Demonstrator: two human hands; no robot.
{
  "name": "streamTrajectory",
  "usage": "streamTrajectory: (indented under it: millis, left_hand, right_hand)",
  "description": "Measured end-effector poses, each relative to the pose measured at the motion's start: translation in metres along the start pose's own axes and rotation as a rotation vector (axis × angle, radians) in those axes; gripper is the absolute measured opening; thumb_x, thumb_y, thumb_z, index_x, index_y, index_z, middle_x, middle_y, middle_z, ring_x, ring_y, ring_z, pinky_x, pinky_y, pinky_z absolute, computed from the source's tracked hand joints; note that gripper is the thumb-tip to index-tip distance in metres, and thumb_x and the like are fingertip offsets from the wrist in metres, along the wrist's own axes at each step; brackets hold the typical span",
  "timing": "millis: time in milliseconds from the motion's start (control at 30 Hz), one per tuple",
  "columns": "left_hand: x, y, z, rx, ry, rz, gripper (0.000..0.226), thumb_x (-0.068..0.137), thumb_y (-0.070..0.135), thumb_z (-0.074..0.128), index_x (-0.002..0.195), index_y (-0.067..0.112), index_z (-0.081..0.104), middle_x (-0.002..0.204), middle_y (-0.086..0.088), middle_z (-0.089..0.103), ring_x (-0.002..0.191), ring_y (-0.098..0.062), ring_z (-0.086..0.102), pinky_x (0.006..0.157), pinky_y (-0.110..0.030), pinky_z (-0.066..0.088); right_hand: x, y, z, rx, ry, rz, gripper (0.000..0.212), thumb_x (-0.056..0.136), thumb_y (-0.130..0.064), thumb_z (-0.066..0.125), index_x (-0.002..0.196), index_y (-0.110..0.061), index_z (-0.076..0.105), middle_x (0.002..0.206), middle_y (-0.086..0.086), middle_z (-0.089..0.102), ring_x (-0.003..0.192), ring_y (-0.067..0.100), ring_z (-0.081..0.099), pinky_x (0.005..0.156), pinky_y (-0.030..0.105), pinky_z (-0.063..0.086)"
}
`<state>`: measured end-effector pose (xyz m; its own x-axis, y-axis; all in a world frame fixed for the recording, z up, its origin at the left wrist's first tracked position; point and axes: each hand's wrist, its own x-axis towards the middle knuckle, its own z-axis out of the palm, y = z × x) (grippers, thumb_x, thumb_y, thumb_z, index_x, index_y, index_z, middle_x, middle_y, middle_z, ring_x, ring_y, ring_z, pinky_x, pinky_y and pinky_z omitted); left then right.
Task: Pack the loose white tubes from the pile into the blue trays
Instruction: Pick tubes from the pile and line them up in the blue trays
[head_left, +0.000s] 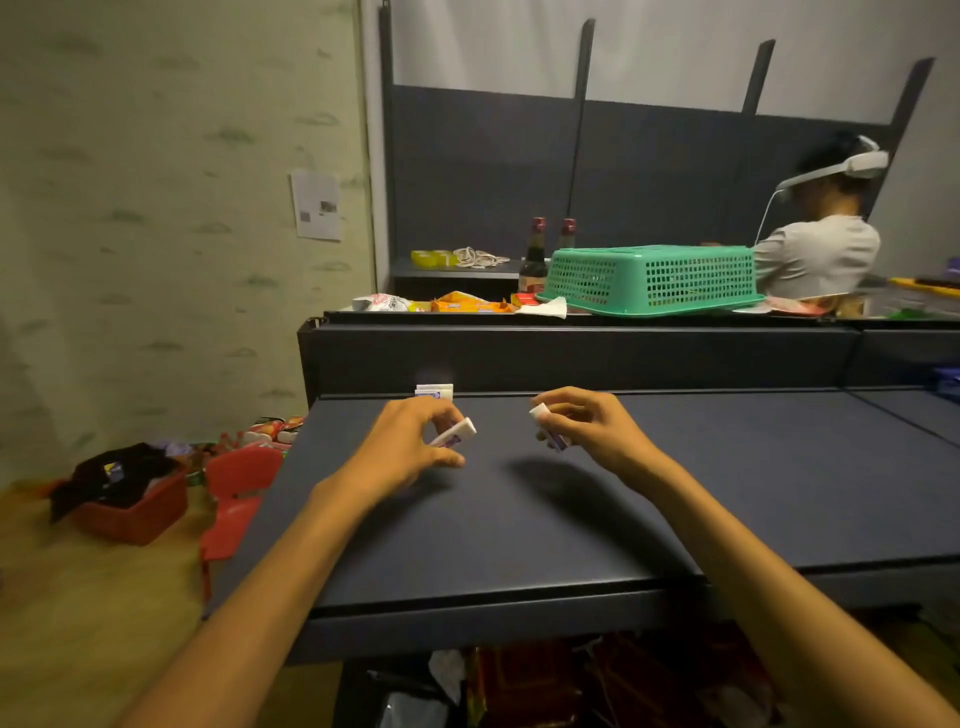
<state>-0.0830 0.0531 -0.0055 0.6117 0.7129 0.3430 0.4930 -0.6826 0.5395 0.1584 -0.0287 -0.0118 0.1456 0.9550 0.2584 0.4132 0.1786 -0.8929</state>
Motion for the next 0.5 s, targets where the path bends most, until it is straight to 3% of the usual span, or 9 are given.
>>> streamTrajectory:
  millis: [67, 200, 333, 500]
  left_hand:
    - [-0.003, 0.002, 0.002, -0.021, 0.011, -0.011, 0.035, 0.067, 0.021, 0.086, 0.096, 0.020, 0.067, 0.086, 0.010, 0.062, 0.070, 0.009, 0.055, 0.062, -0.003, 0.040]
    - [-0.008, 0.004, 0.004, -0.095, 0.067, -0.037, 0.042, 0.062, 0.017, 0.089, 0.090, 0.006, 0.060, 0.085, -0.005, 0.067, 0.077, -0.018, 0.065, 0.063, -0.018, 0.052]
    - [-0.014, 0.005, 0.004, -0.224, 0.063, -0.037, 0.031, 0.067, 0.008, 0.085, 0.088, 0.006, 0.062, 0.084, -0.006, 0.070, 0.069, -0.008, 0.069, 0.060, -0.017, 0.055]
    - [-0.018, 0.000, 0.007, -0.141, 0.056, 0.012, 0.021, 0.069, 0.008, 0.082, 0.085, 0.018, 0.073, 0.084, 0.006, 0.070, 0.075, 0.005, 0.062, 0.063, -0.005, 0.047]
  right_hand:
    - [-0.008, -0.004, 0.000, 0.015, 0.009, -0.003, 0.024, 0.090, -0.025, 0.066, 0.113, -0.018, 0.066, 0.097, 0.007, 0.072, 0.087, 0.021, 0.070, 0.071, 0.029, 0.058]
    - [-0.019, -0.007, 0.001, 0.008, 0.025, 0.008, 0.018, 0.090, -0.023, 0.067, 0.106, -0.018, 0.059, 0.096, 0.007, 0.072, 0.085, 0.022, 0.070, 0.064, 0.031, 0.056]
    - [-0.026, -0.006, 0.004, -0.020, 0.006, -0.012, 0.007, 0.093, -0.016, 0.061, 0.100, -0.014, 0.063, 0.098, 0.007, 0.073, 0.087, 0.023, 0.069, 0.064, 0.029, 0.055]
    - [-0.030, -0.006, 0.006, -0.028, 0.005, -0.004, 0.017, 0.087, -0.002, 0.066, 0.097, -0.016, 0.068, 0.099, 0.005, 0.072, 0.088, 0.020, 0.069, 0.066, 0.026, 0.056]
